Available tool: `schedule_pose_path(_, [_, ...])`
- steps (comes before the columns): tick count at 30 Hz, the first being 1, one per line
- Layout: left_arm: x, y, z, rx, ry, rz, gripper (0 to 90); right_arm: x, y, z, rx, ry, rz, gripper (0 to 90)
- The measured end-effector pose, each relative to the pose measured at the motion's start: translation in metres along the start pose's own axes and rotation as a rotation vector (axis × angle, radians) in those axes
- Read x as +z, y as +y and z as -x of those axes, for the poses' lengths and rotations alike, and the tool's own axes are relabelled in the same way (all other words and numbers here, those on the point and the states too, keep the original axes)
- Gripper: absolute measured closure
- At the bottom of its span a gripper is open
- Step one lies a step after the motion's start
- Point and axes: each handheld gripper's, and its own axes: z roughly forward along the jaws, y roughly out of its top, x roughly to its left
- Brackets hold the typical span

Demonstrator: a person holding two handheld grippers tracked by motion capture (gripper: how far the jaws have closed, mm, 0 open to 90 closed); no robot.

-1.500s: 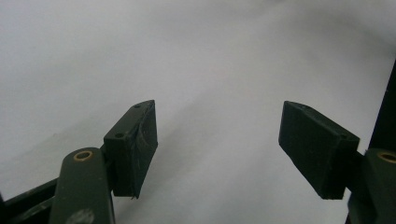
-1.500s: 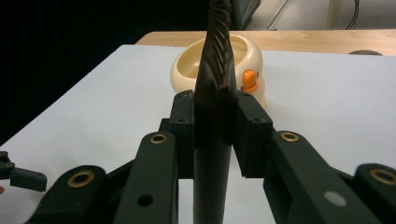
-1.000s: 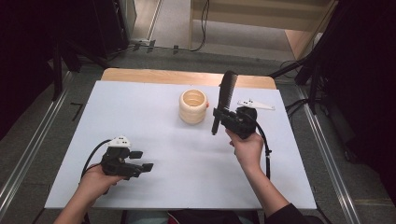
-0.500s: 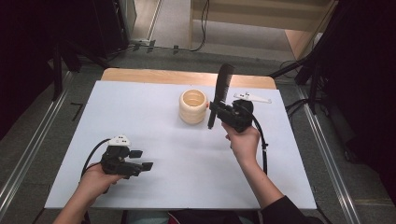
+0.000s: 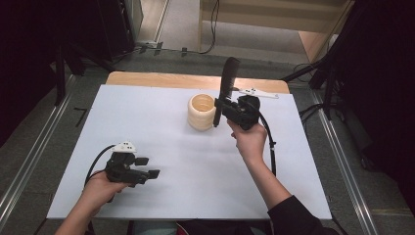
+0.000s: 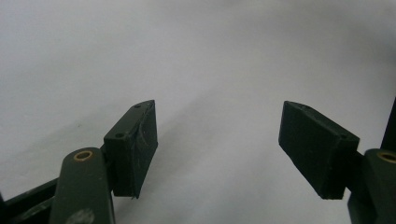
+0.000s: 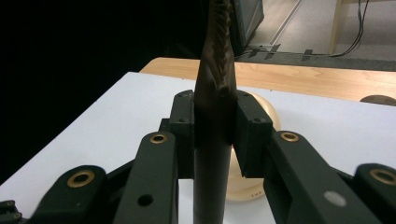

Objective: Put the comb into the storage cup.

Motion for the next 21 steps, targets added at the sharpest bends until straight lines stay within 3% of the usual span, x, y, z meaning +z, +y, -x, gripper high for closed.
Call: schedule_pose_path(21, [0.000,0.000,-0.002,-0.005,0.000,0.000,29.1,0.019,0.022,-0.008,-0.017,-0.009,0.009,69.8])
